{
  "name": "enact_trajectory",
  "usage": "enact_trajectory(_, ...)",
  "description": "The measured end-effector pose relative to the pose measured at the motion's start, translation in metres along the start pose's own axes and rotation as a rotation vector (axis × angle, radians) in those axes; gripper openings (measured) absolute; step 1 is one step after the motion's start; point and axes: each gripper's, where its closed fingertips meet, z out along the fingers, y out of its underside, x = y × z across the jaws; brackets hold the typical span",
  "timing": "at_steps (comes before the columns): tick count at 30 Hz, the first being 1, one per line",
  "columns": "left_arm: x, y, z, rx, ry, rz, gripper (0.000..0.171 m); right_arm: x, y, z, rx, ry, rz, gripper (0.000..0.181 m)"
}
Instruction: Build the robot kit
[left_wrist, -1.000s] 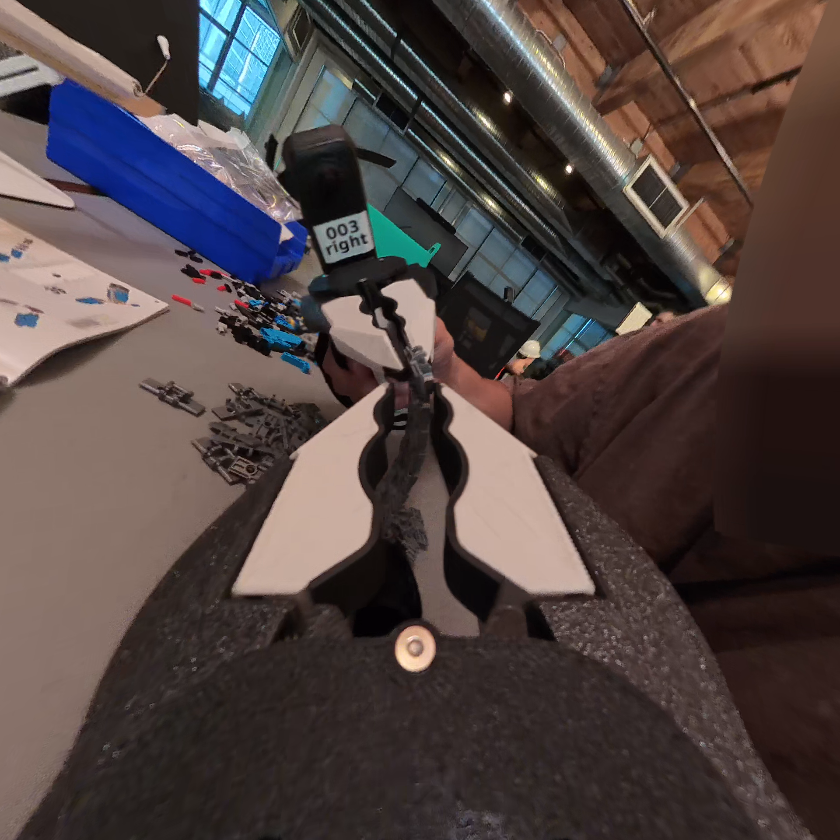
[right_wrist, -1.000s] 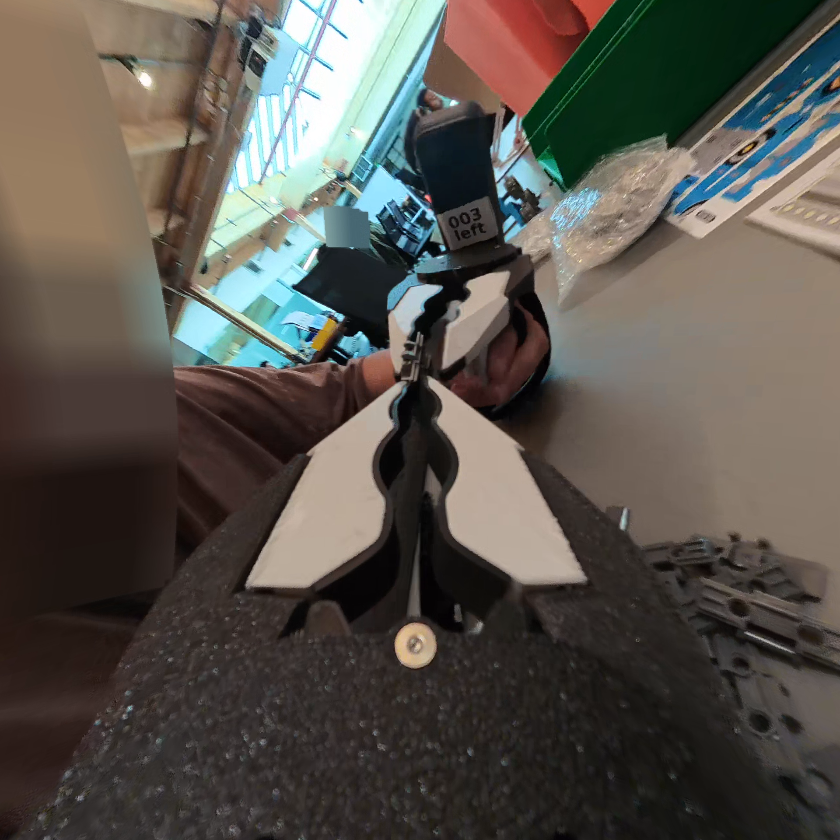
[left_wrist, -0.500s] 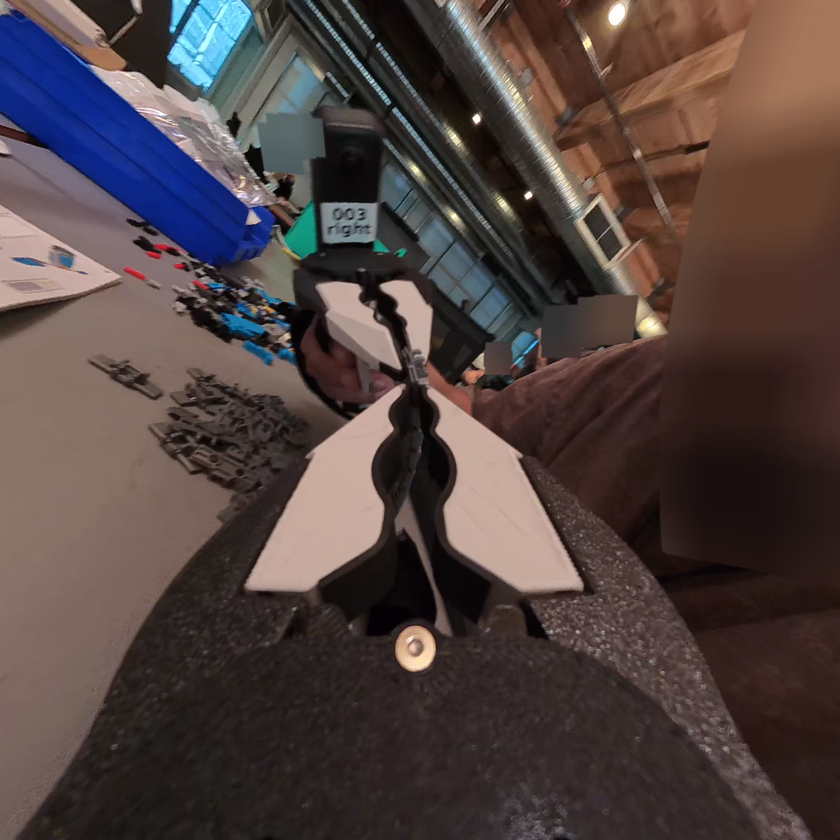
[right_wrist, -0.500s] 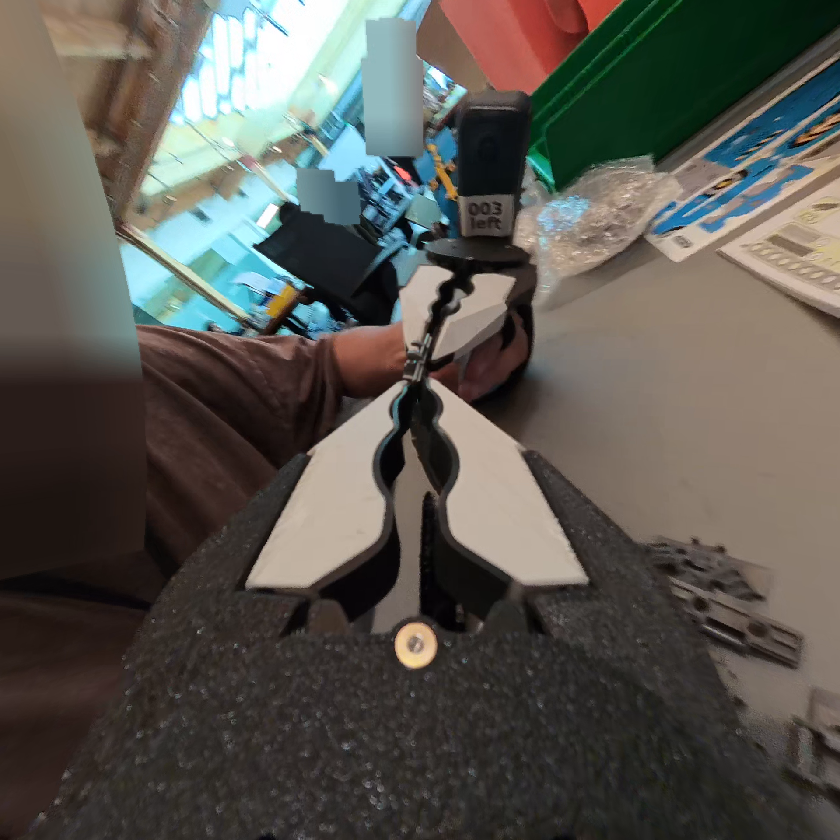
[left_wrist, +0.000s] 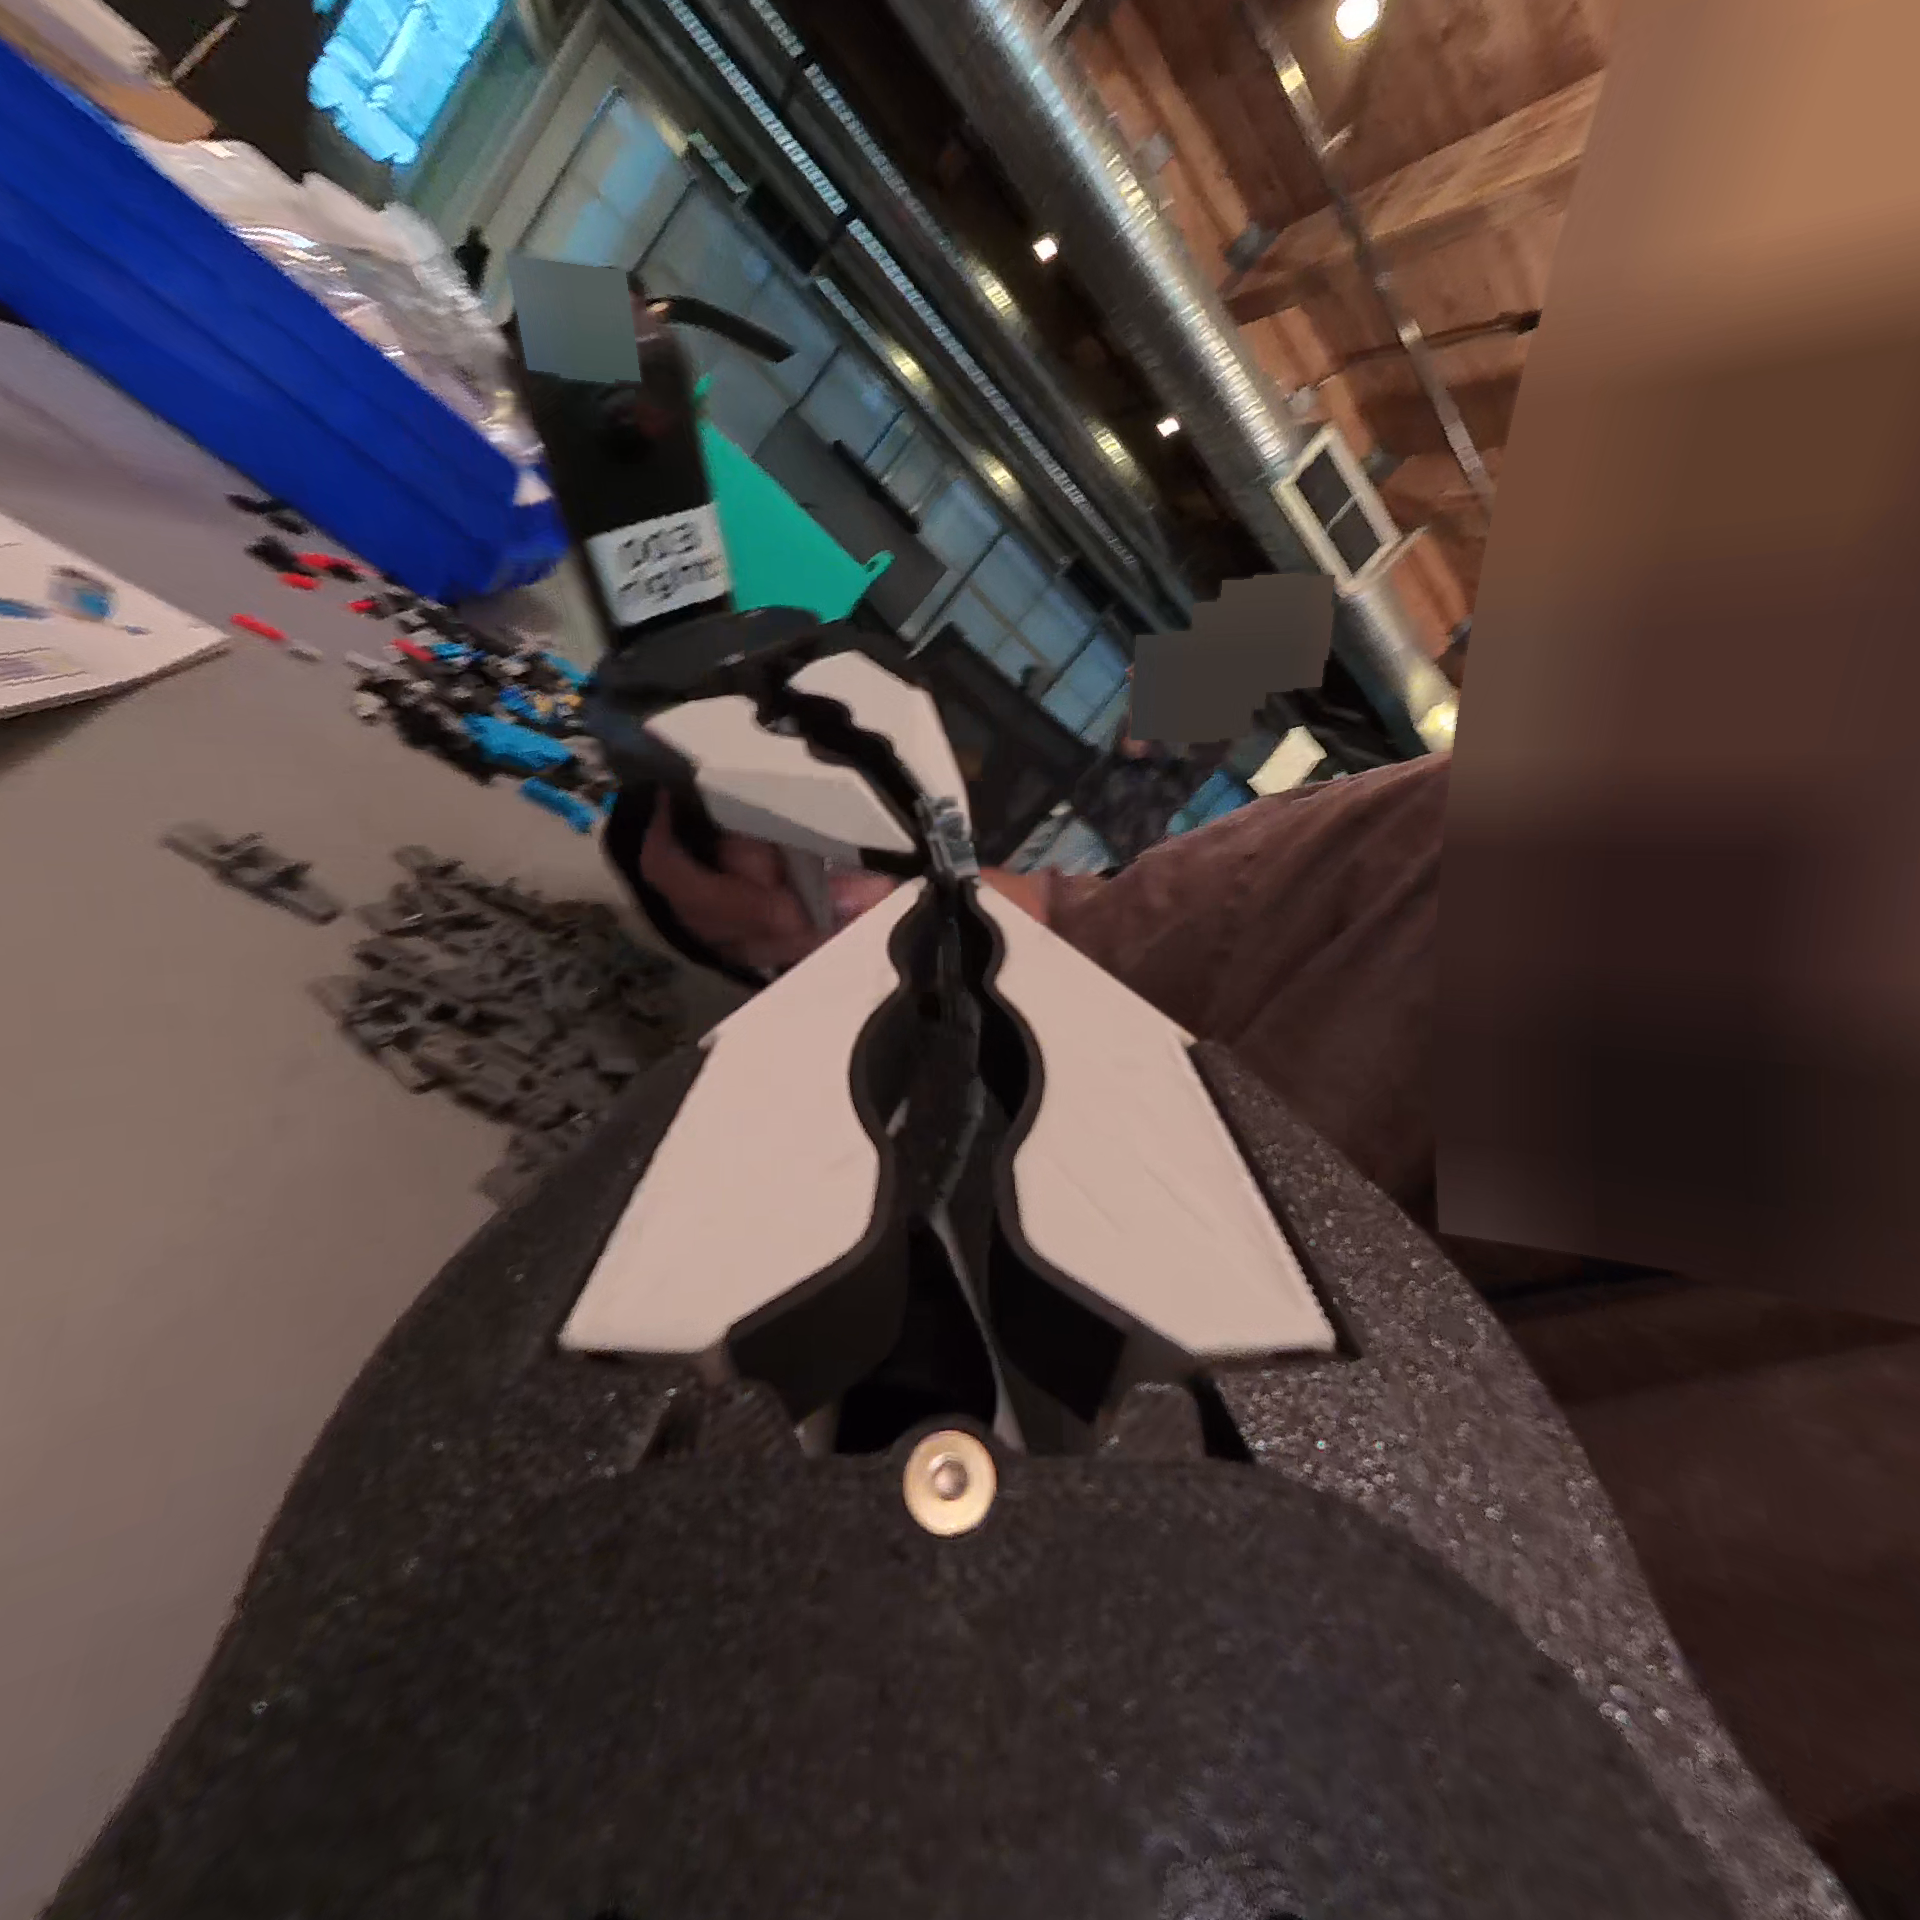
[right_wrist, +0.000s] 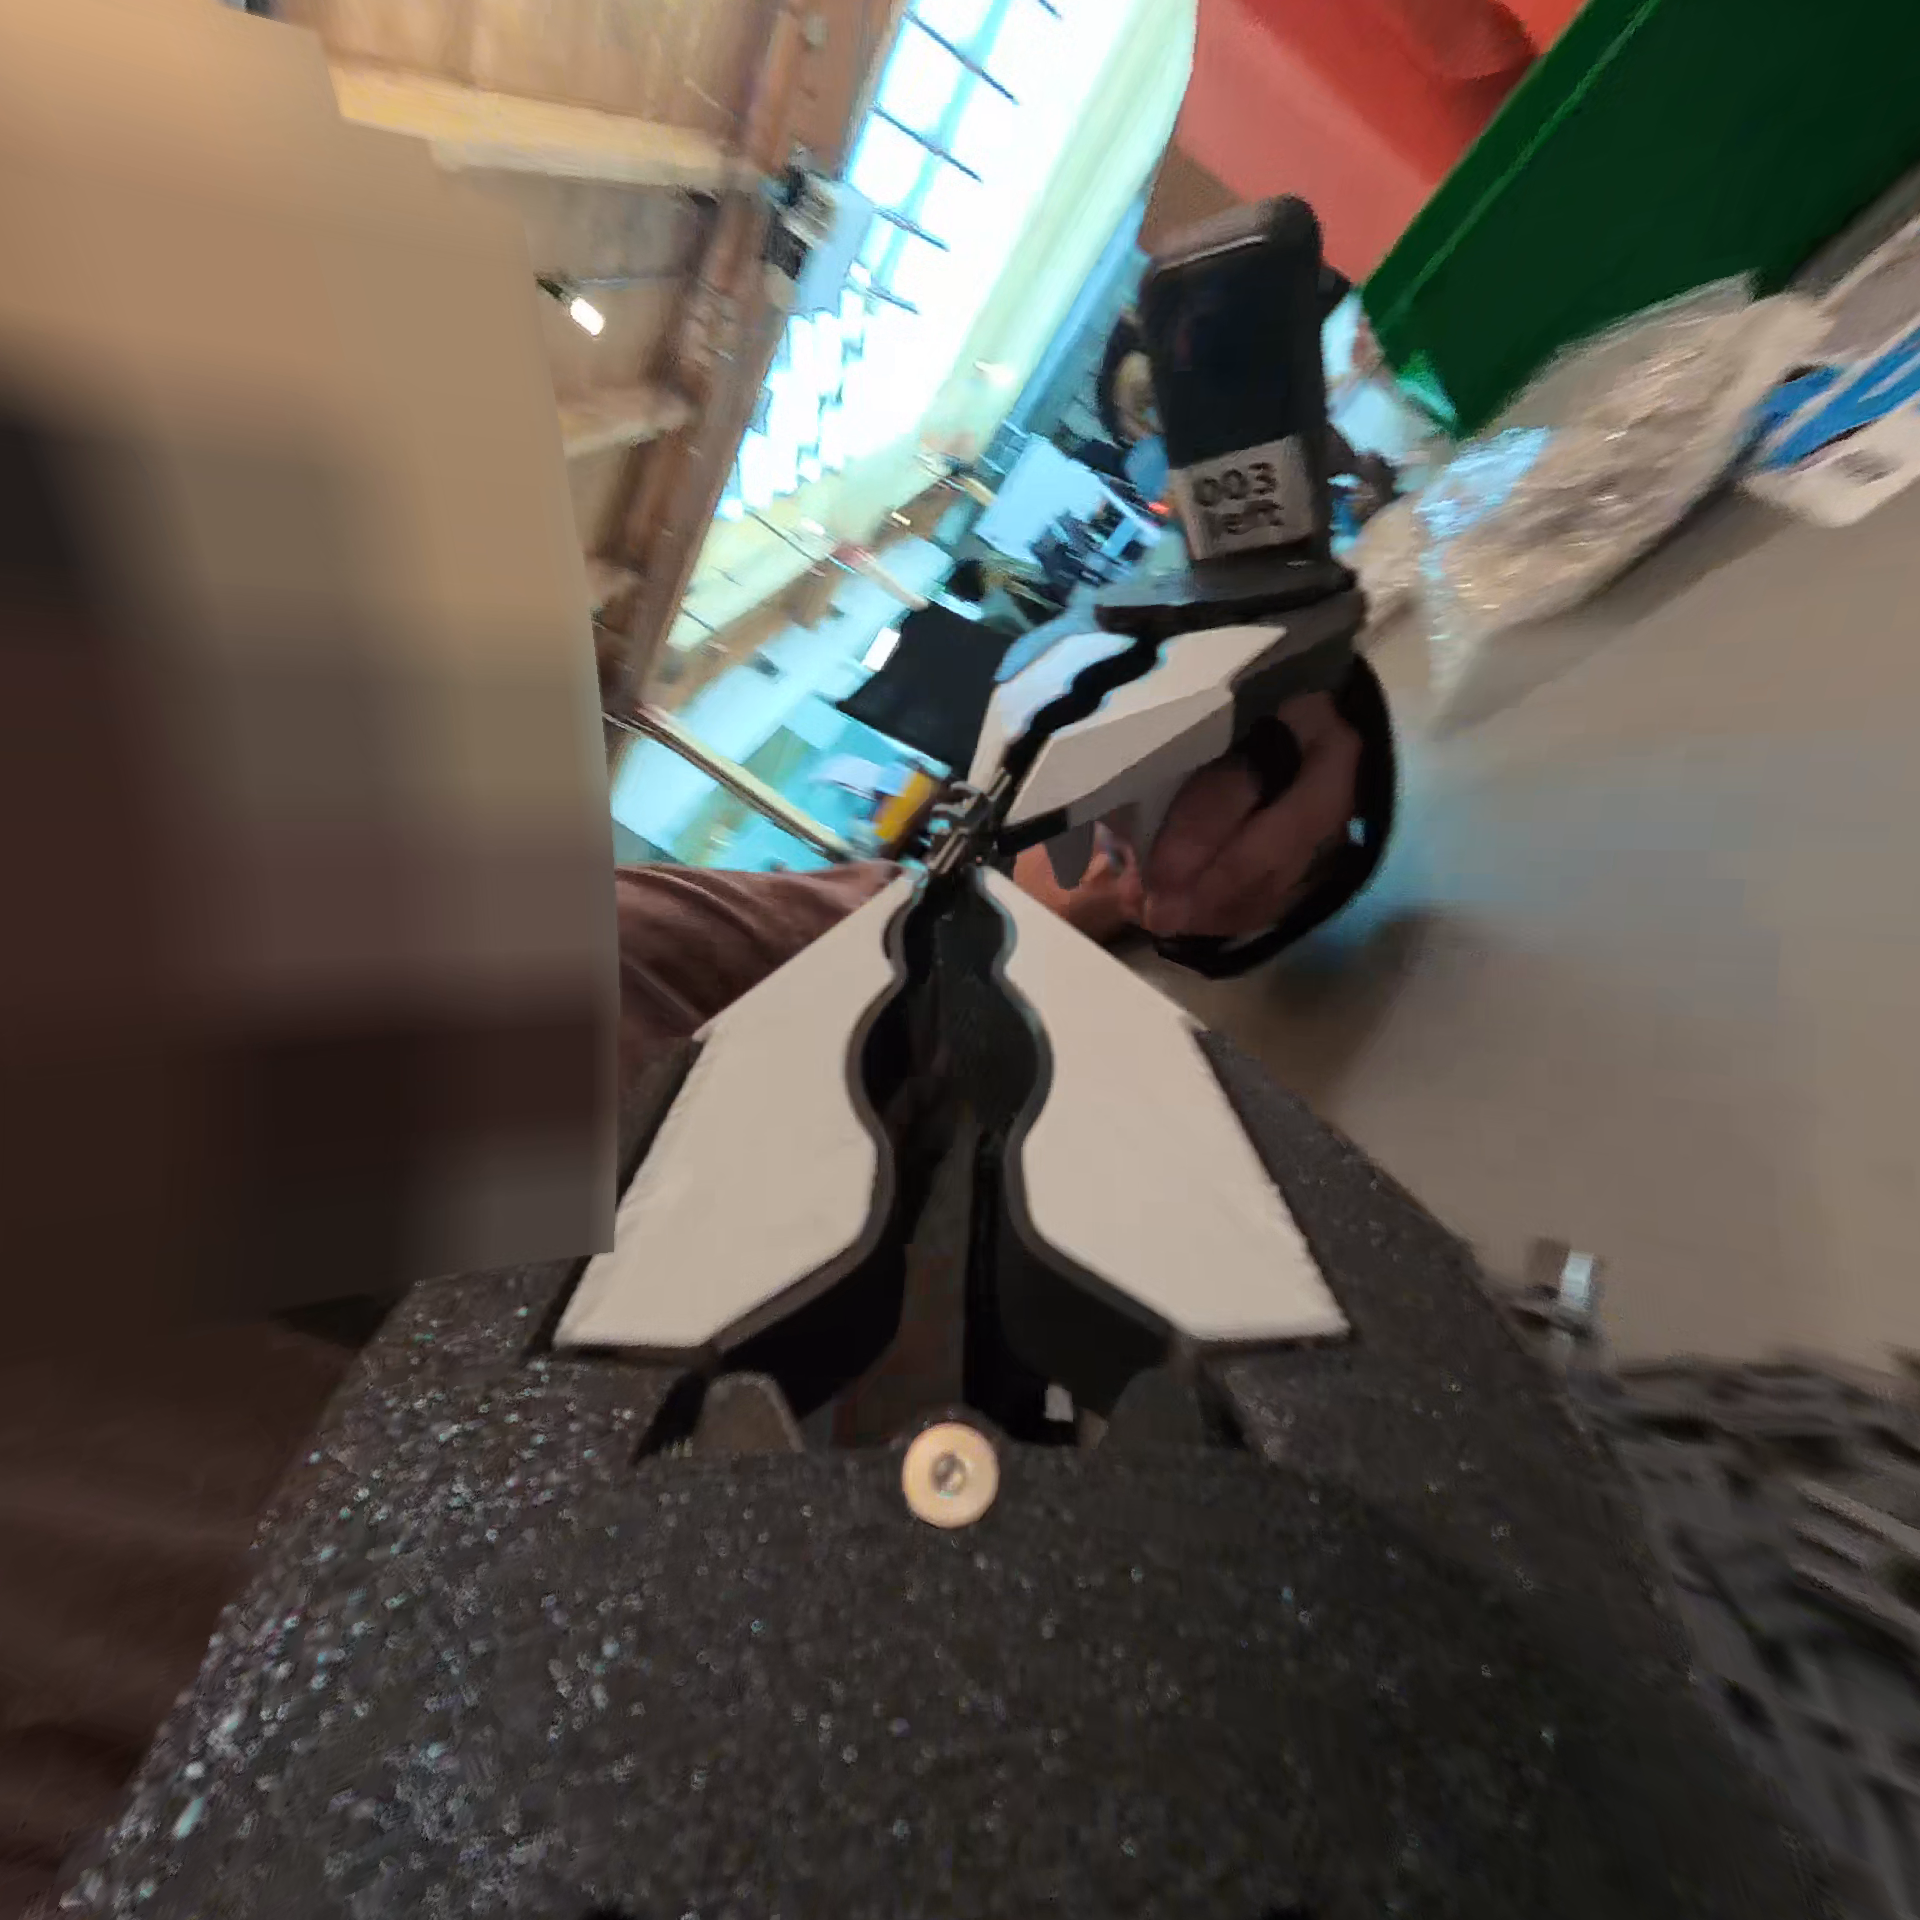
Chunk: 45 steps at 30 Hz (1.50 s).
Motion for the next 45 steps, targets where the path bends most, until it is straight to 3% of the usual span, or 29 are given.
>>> enact_trajectory(1,-0.007,0.001,0.000,-0.011,-0.044,0.011,0.000,0.005,0.000,-0.003,-0.020,0.062,-0.049,0.006)
enact_trajectory(4,-0.018,0.005,0.000,-0.032,-0.117,0.040,0.000,0.016,0.002,-0.011,-0.067,0.197,-0.155,0.004)
enact_trajectory(8,-0.020,0.004,0.000,-0.025,-0.135,0.052,0.000,0.021,0.002,-0.014,-0.048,0.160,-0.053,0.018)
enact_trajectory(13,-0.021,0.006,0.001,-0.036,-0.155,0.078,0.001,0.018,0.001,-0.013,-0.012,0.068,0.043,0.011)
enact_trajectory(26,-0.029,0.011,0.002,-0.067,-0.219,0.126,0.000,0.025,0.011,-0.019,-0.060,0.098,0.188,0.008)
enact_trajectory(34,-0.032,0.015,0.003,-0.087,-0.229,0.115,0.001,0.032,0.015,-0.024,-0.122,0.200,0.124,0.012)
enact_trajectory(38,-0.035,0.016,0.002,-0.090,-0.238,0.098,0.001,0.032,0.012,-0.026,-0.137,0.239,0.022,0.003)
enact_trajectory(45,-0.038,0.042,0.003,-0.279,-0.266,0.060,0.001,0.030,0.024,-0.025,-0.281,0.324,-0.208,0.021)
